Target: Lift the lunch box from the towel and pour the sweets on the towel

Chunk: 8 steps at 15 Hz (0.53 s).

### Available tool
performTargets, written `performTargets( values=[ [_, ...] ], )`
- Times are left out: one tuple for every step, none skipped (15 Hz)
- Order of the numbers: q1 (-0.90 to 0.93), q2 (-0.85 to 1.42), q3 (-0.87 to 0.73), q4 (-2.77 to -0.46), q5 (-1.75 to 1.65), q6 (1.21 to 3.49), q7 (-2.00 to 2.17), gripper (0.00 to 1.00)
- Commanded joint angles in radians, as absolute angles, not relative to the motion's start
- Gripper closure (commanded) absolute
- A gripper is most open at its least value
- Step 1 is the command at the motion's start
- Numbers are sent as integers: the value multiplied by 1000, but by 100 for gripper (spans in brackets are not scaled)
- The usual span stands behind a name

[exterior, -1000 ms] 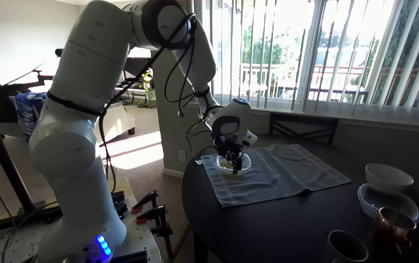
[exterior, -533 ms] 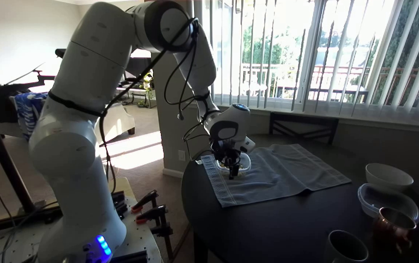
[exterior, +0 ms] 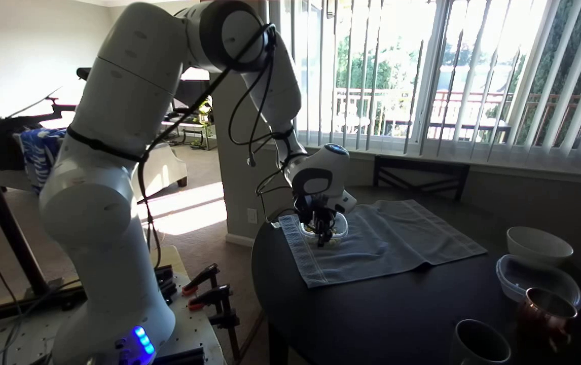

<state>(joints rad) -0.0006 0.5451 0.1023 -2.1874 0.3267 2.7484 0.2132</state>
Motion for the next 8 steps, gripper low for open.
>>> performTargets(
  values=[
    [-19,508,111,-2233,363,2771,209,88],
    [-21,508,110,-2233,364,2771,209,94],
    [-23,508,111,-2233,366,2772,209,98],
    [-24,508,109,-2233,367,2773,211,99],
    [-23,506,108,-2234,369,2774,212,100],
    [-22,501,109,-2237,372,2778,213,100],
    [-24,495,113,-2240,377,2783,209,100],
    [-25,488,116,-2244,381,2788,207,99]
  ],
)
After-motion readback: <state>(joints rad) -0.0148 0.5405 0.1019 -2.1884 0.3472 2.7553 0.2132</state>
